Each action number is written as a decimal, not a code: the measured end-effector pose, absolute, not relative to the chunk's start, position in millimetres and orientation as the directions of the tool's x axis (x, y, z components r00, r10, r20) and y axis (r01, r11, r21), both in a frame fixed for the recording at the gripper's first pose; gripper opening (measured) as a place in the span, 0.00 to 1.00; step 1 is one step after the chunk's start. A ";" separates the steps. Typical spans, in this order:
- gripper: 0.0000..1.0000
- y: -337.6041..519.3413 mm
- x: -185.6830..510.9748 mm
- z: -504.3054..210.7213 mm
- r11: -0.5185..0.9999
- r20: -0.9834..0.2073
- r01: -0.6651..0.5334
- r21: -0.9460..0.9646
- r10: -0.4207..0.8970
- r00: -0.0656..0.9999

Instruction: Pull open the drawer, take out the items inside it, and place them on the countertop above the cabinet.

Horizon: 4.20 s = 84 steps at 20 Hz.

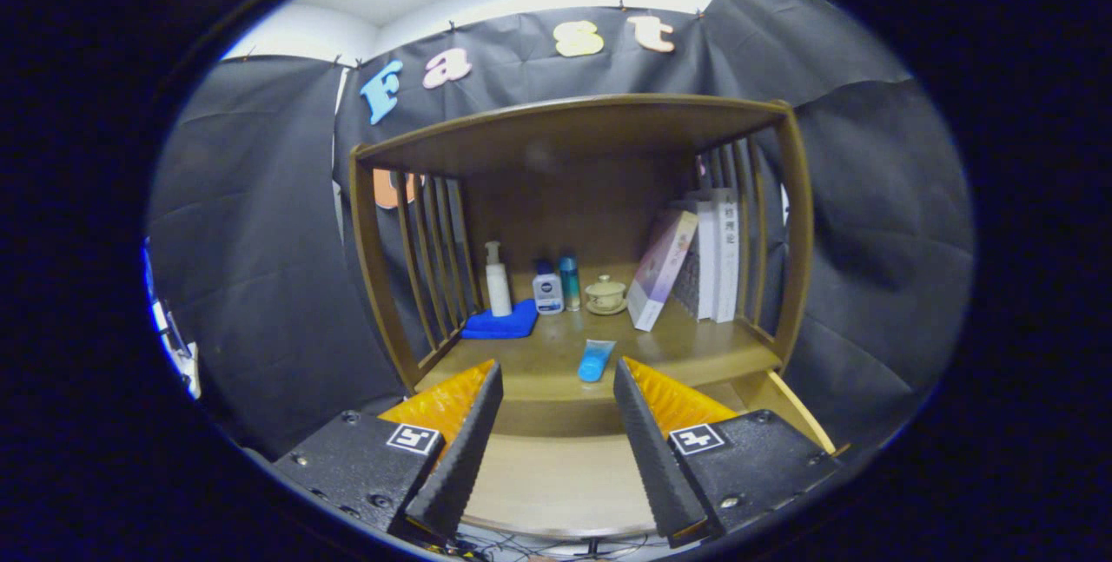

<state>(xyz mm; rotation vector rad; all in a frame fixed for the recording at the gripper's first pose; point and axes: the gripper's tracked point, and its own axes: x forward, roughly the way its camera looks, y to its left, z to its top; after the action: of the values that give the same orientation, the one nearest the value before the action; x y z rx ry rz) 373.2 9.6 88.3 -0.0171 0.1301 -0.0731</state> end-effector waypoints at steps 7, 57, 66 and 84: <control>0.86 -18.0 314.8 26.9 0.979 -0.050 0.113 -0.172 -0.123 0.991; 0.93 -40.1 366.3 -132.3 0.981 -0.202 0.169 -0.098 -0.186 0.962; 0.93 -38.4 418.3 -128.4 0.964 -0.206 0.203 -0.171 -0.236 0.950; 0.93 -48.9 485.5 -123.7 0.969 -0.256 0.199 -0.149 -0.233 0.938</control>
<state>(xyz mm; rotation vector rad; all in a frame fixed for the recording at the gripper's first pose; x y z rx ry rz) 485.5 -48.9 -123.7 -0.1217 0.2754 -0.2211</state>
